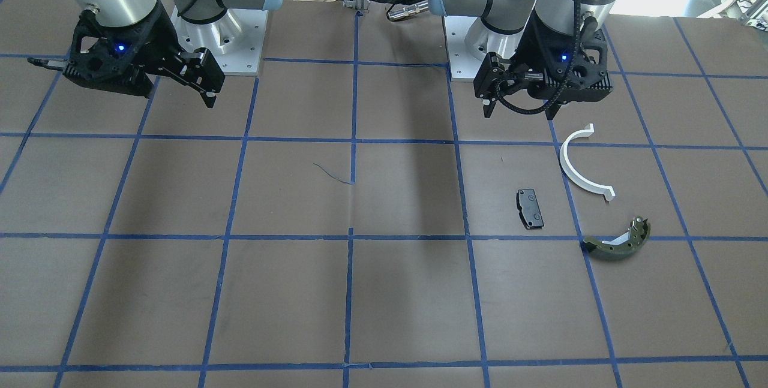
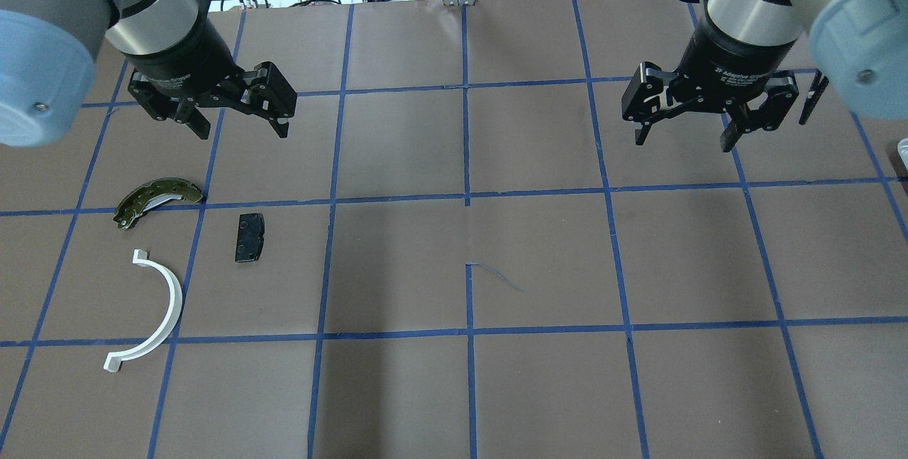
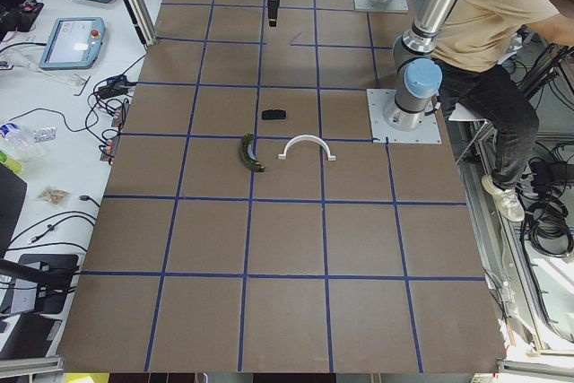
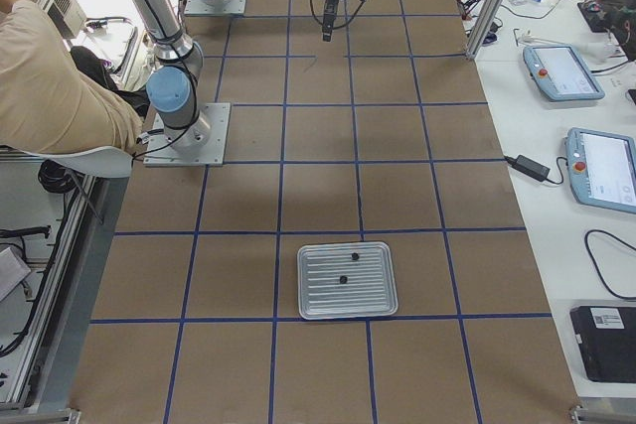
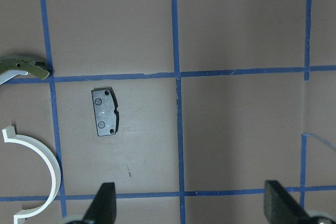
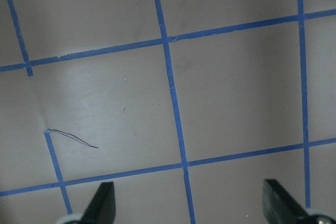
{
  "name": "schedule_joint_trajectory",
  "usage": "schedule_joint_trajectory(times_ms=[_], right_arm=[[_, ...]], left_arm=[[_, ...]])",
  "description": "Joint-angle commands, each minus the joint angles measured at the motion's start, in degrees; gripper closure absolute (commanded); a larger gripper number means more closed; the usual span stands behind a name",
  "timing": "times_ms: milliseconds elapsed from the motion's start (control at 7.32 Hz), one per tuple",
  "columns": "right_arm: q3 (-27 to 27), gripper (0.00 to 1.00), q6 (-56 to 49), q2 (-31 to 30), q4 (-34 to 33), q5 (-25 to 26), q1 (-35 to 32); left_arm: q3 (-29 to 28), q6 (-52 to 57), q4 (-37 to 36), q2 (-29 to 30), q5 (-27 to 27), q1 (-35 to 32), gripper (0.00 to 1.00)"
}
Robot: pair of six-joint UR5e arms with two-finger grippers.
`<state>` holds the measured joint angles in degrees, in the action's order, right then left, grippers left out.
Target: Place bearing gear from tray to pile
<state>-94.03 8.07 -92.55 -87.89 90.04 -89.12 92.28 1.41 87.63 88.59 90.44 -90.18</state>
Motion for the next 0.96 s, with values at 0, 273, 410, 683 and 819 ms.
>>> schedule_joint_trajectory(times_ms=[0,273,410,683,819], right_arm=[[-0.7,0.00,-0.2,0.0,-0.6,0.0,0.0],[-0.5,0.00,-0.3,0.0,-1.1,0.0,0.3],[-0.5,0.00,-0.5,0.2,-1.5,0.0,0.4],[-0.5,0.00,-2.9,0.2,-1.8,0.6,2.1],[-0.5,0.00,-5.3,0.3,-1.7,0.4,4.2]], left_arm=[[0.0,0.0,0.0,0.0,0.0,0.0,0.00],[0.0,0.0,-0.2,0.0,0.0,0.0,0.00],[0.0,0.0,-0.3,0.0,-0.1,0.0,0.00],[0.0,0.0,-0.4,0.0,0.0,0.0,0.00],[0.0,0.0,-0.4,0.0,0.0,0.0,0.00]])
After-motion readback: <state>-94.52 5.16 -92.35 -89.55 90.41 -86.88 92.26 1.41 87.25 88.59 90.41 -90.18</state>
